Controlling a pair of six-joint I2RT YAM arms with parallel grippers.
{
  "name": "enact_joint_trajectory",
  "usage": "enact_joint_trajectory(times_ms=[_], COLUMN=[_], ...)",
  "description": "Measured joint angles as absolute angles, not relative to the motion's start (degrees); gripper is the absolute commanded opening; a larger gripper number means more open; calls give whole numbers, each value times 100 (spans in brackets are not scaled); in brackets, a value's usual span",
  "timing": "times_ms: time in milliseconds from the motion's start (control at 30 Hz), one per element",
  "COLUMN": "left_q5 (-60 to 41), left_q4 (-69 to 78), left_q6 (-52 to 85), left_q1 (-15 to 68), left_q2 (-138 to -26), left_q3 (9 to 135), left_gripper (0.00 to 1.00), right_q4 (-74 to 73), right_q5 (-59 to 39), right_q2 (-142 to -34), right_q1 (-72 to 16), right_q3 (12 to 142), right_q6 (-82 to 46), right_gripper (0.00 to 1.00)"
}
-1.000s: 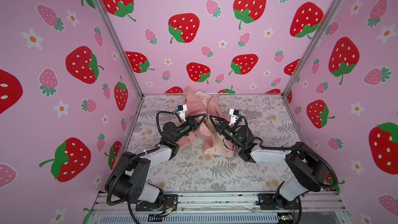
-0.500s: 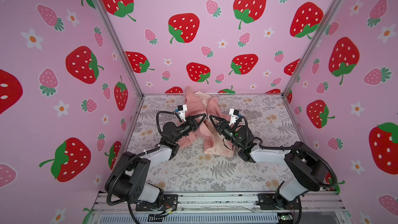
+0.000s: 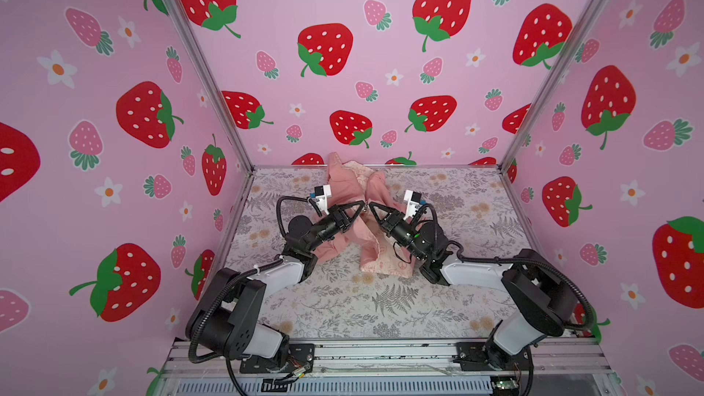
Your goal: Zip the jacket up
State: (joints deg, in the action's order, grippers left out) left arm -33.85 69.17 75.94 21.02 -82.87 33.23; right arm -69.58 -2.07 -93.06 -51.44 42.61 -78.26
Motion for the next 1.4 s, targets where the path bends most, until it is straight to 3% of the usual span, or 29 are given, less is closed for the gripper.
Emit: enact_joint_trajectory(times_ms=[800, 1200, 1400], left_q5=[-3557, -4187, -4313], left_q4=[6388, 6783, 7185], left_q6=[8202, 9194, 9981], left_q1=[2110, 2003, 1927], left_q2=[-8202, -8495, -8825], left_q3=[3612, 3612, 3612], left_gripper=[0, 0, 0], right_q4=[-6204, -6182, -5450], right_q5=[561, 567, 587], right_q2=[-8844, -8591, -8458], right_q1=[-5583, -5616, -5601], right_q3=[4195, 3872, 4093], right_q6=[-6364, -6182, -5787], right_gripper=[0, 0, 0])
